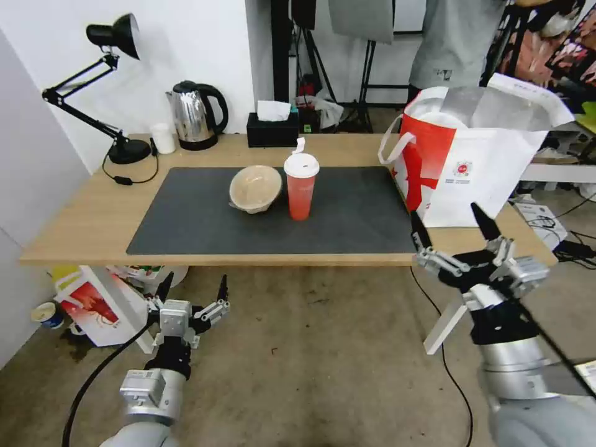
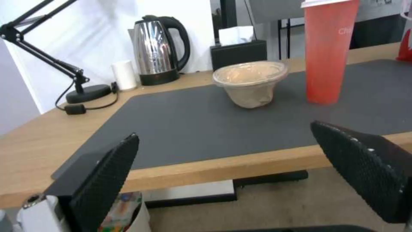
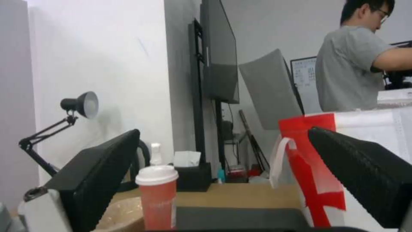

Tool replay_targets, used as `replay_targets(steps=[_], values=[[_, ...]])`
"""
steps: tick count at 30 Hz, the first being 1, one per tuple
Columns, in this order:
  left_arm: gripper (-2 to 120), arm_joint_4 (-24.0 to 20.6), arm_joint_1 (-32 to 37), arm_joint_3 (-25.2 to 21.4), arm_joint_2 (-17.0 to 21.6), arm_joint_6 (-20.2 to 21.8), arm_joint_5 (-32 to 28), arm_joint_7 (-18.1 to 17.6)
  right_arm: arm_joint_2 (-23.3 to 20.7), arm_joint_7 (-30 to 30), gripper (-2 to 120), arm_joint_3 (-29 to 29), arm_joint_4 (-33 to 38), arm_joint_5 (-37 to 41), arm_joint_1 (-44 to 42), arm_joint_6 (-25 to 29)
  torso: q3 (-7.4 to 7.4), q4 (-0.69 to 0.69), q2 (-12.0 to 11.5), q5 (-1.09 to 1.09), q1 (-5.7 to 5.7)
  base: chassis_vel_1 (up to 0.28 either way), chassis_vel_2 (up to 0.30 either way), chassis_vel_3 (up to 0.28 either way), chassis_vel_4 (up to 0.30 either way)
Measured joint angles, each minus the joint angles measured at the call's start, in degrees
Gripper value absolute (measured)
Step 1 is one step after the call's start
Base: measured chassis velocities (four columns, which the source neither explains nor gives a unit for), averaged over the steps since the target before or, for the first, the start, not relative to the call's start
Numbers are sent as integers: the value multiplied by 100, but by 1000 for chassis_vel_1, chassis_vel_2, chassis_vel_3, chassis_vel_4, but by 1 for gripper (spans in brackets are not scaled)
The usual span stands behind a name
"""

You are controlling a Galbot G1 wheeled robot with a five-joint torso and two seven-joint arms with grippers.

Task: Pick up the trash from the table and place it into the takeout bag.

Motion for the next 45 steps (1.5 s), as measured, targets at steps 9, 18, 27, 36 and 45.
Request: replay_targets(steps=[9, 18, 27, 36, 45], values=[[100, 0, 0, -1, 0, 0, 0, 0, 51, 634, 100, -893, -594, -1041, -196, 1195, 0, 0, 0, 0, 0, 0, 0, 0, 0], [100, 0, 0, 0, 0, 0, 0, 0, 195, 1139, 100, -1411, -883, -1780, -329, 1609, 0, 0, 0, 1, 0, 0, 0, 0, 0], [100, 0, 0, 0, 0, 0, 0, 0, 249, 1453, 100, -1469, -912, -2060, -383, 1658, 0, 0, 0, 1, 0, 0, 0, 0, 0], [100, 0, 0, 0, 0, 0, 0, 0, 263, 1757, 100, -1448, -866, -2260, -474, 1665, 0, 0, 0, 1, 0, 0, 0, 0, 0], [100, 0, 0, 0, 0, 0, 0, 0, 271, 1808, 100, -1361, -861, -2281, -431, 1656, 0, 0, 0, 1, 0, 0, 0, 0, 0]])
